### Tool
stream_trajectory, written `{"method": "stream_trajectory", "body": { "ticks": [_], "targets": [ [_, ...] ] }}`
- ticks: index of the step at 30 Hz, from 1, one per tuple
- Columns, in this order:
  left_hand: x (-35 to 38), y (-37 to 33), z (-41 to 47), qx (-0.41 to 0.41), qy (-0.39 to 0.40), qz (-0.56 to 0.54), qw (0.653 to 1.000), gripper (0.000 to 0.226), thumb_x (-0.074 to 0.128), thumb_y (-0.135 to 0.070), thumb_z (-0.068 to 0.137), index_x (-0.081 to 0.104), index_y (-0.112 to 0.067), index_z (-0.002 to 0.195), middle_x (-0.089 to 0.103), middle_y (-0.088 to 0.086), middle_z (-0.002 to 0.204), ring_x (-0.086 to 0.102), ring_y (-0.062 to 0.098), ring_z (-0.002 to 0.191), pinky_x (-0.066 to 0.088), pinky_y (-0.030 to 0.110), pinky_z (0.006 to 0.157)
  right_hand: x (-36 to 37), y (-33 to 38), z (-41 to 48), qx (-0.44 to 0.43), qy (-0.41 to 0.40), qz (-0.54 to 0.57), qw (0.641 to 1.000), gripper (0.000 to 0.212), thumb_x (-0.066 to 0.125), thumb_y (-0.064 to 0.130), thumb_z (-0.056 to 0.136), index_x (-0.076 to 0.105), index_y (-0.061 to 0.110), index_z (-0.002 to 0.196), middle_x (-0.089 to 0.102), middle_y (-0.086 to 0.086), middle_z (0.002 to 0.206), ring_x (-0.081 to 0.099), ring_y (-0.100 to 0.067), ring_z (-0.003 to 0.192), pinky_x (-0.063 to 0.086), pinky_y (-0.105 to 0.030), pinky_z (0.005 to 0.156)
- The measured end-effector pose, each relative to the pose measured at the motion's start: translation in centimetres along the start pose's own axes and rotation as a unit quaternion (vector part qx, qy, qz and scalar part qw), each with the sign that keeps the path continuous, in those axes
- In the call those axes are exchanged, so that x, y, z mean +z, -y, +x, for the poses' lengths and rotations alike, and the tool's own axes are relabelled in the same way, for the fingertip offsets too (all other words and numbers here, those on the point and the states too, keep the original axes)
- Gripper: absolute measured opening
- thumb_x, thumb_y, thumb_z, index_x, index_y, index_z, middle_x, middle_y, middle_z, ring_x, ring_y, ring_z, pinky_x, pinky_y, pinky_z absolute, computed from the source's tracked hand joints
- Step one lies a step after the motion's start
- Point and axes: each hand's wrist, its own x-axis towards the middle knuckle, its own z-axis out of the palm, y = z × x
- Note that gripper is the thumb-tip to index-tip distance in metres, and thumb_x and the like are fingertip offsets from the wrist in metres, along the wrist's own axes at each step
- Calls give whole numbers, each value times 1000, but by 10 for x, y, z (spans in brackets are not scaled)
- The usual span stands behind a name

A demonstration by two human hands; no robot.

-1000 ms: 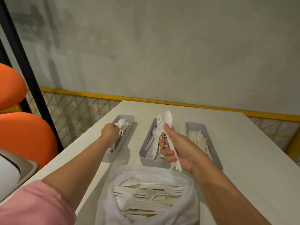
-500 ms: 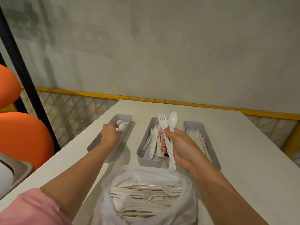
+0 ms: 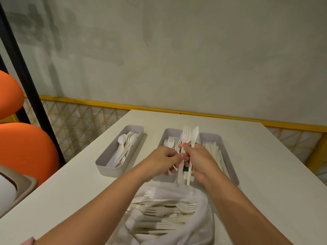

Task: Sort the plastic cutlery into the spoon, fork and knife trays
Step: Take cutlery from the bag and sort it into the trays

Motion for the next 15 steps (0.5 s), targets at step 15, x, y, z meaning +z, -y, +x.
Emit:
{"method": "stream_trajectory", "body": {
  "ticks": [15],
  "targets": [
    [-6, 15, 49, -98, -215, -152, 960, 11, 52, -12, 94, 54, -6, 103, 58, 6, 68, 46, 15, 52, 38, 23, 46, -5, 1, -6, -13, -3, 30, 999, 16, 38, 21, 101, 53, 17, 103, 42, 2, 62, 37, -8, 53, 32, -19, 46]
  ]
}}
